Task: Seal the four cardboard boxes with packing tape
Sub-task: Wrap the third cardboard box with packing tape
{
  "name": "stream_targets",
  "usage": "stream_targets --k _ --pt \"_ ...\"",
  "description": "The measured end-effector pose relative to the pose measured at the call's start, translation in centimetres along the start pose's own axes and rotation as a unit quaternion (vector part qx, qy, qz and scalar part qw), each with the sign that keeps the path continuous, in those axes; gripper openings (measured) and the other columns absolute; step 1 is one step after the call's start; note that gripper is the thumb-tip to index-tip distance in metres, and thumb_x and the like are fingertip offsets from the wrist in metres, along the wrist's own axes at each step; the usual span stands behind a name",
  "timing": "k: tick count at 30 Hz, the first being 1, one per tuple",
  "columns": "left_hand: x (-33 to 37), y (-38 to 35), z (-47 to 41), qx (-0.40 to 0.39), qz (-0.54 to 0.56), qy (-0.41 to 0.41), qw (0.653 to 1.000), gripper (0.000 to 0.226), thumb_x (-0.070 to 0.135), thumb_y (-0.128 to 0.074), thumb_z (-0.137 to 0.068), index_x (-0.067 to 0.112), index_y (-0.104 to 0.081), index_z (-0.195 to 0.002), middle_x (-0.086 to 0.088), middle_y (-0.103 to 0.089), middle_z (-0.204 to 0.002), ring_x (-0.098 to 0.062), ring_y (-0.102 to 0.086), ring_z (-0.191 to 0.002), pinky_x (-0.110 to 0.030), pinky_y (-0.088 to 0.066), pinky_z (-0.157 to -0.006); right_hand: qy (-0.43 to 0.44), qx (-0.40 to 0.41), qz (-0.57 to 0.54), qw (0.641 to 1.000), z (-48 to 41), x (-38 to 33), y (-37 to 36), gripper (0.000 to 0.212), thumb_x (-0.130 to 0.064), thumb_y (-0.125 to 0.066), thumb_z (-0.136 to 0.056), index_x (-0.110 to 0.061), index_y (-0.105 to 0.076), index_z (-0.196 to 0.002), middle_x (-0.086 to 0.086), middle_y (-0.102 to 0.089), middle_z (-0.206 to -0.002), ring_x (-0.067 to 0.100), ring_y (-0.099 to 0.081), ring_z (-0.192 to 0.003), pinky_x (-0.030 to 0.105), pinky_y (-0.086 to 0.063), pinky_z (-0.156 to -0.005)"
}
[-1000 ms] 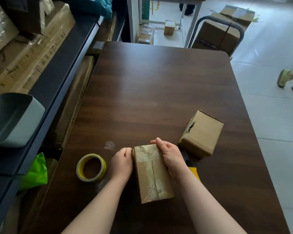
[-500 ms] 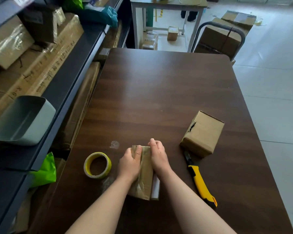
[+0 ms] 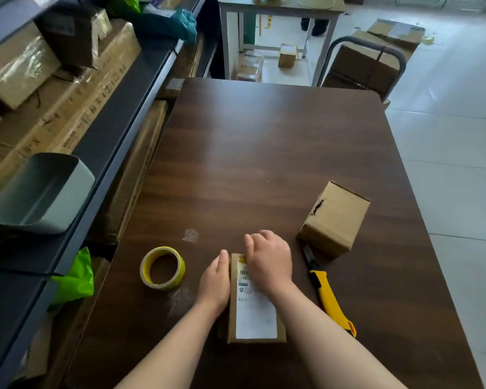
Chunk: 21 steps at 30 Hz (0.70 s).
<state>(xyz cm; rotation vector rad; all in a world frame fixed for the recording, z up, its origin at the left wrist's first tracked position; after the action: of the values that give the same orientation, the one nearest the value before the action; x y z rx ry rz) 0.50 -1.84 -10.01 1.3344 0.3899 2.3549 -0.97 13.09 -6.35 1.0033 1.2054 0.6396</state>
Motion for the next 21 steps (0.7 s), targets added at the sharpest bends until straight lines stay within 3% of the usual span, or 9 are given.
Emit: stream_targets --k 2,5,9,11,12,13,15,18,21 --pt "-0.3 -1.3 0.1 -0.003 -0.005 -0.003 1.000 0.048 0.039 -0.025 -0.104 0.014 -0.054 -0.134 -0.011 -0.051 -0.141 -0.025 -0.041 -0.133 -0.028 -0.031 -0.102 0.069 -0.059 0.064 0.994 0.6 -2.1 -1.9 0.055 -0.046 -0.022 -0.097 -0.021 -0.071 -0.095 0.004 -0.068 -0.101 0.026 -0.062 -0.100 0.038 -0.042 -0.088" --pt "-0.9 -1.5 -0.4 0.035 -0.029 -0.012 0.999 0.048 0.036 -0.025 -0.104 0.013 -0.056 -0.132 -0.016 -0.052 -0.138 -0.028 -0.042 -0.132 -0.033 -0.030 -0.108 0.077 -0.143 0.124 0.979 1.1 -2.3 -4.2 0.053 -0.041 -0.023 -0.103 -0.017 -0.070 -0.098 0.007 -0.070 -0.103 0.031 -0.064 -0.100 0.037 -0.041 -0.081" --pt "-1.5 -1.6 -0.9 0.034 -0.060 0.005 0.998 0.050 0.039 -0.024 -0.103 0.011 -0.057 -0.127 -0.017 -0.055 -0.131 -0.032 -0.049 -0.122 -0.035 -0.037 -0.099 0.070 -0.167 0.074 0.981 0.4 -0.9 -3.1 0.052 -0.046 -0.028 -0.102 -0.015 -0.068 -0.094 0.006 -0.069 -0.101 0.028 -0.063 -0.097 0.035 -0.042 -0.075" --pt "-1.4 -1.8 -0.8 0.024 -0.069 0.004 0.997 0.048 0.041 -0.026 -0.103 0.011 -0.059 -0.121 -0.013 -0.058 -0.124 -0.029 -0.053 -0.114 -0.034 -0.039 -0.093 0.019 -0.160 0.029 0.987 0.5 1.9 -2.4 0.052 -0.051 -0.033 -0.100 -0.017 -0.069 -0.085 -0.001 -0.070 -0.089 0.021 -0.063 -0.085 0.032 -0.042 -0.070" --pt "-1.5 -1.9 -0.7 0.020 -0.066 0.004 0.998 0.048 0.042 -0.026 -0.103 0.012 -0.059 -0.118 -0.012 -0.059 -0.121 -0.027 -0.054 -0.111 -0.034 -0.040 -0.091 -0.033 -0.159 -0.051 0.986 1.0 3.3 -2.3 0.051 -0.050 -0.037 -0.099 -0.017 -0.072 -0.081 -0.003 -0.071 -0.082 0.016 -0.064 -0.078 0.031 -0.045 -0.068" --pt "-1.5 -2.0 -0.8 0.016 -0.059 0.004 0.998 0.047 0.043 -0.027 -0.102 0.013 -0.060 -0.115 -0.010 -0.060 -0.118 -0.026 -0.055 -0.108 -0.034 -0.042 -0.092 -0.086 -0.157 -0.172 0.969 1.5 4.3 -2.6 0.048 -0.046 -0.042 -0.099 -0.016 -0.074 -0.079 -0.003 -0.072 -0.077 0.013 -0.065 -0.073 0.029 -0.047 -0.066" --pt "-1.7 -2.2 -0.8 0.007 -0.017 0.007 1.000 0.043 0.045 -0.029 -0.101 0.018 -0.062 -0.108 -0.008 -0.064 -0.112 -0.023 -0.059 -0.104 -0.039 -0.046 -0.094 -0.165 -0.149 -0.372 0.901 2.2 5.3 -3.4 0.036 -0.032 -0.053 -0.098 -0.012 -0.076 -0.080 -0.001 -0.073 -0.074 0.010 -0.066 -0.069 0.023 -0.049 -0.064" --pt "-2.3 -2.8 -0.4 -0.057 0.126 0.051 0.989 0.034 0.048 -0.033 -0.101 0.027 -0.059 -0.101 -0.006 -0.069 -0.102 -0.021 -0.067 -0.094 -0.042 -0.054 -0.087 -0.198 -0.174 -0.464 0.846 3.0 5.7 -4.0 0.021 -0.024 -0.059 -0.095 -0.011 -0.076 -0.093 0.002 -0.074 -0.087 0.010 -0.068 -0.075 0.018 -0.051 -0.064" --pt "-2.4 -3.8 0.2 -0.146 0.191 0.081 0.967 0.036 0.050 -0.031 -0.101 0.031 -0.055 -0.119 -0.005 -0.072 -0.104 -0.016 -0.070 -0.094 -0.032 -0.055 -0.078 -0.232 -0.184 -0.528 0.796 4.5 6.6 -5.5 0.031 -0.038 -0.051 -0.097 -0.018 -0.075 -0.102 0.008 -0.074 -0.099 0.023 -0.071 -0.094 0.036 -0.055 -0.084"
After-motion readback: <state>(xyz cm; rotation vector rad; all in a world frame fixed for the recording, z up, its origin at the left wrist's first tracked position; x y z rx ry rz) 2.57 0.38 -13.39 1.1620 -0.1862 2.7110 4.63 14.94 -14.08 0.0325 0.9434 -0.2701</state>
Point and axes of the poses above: each hand's wrist, its own z-axis away from the middle knuckle, its own y-axis out of the back of the hand, x = y × z, the point moved 9 cm from there along -z, towards the middle knuckle
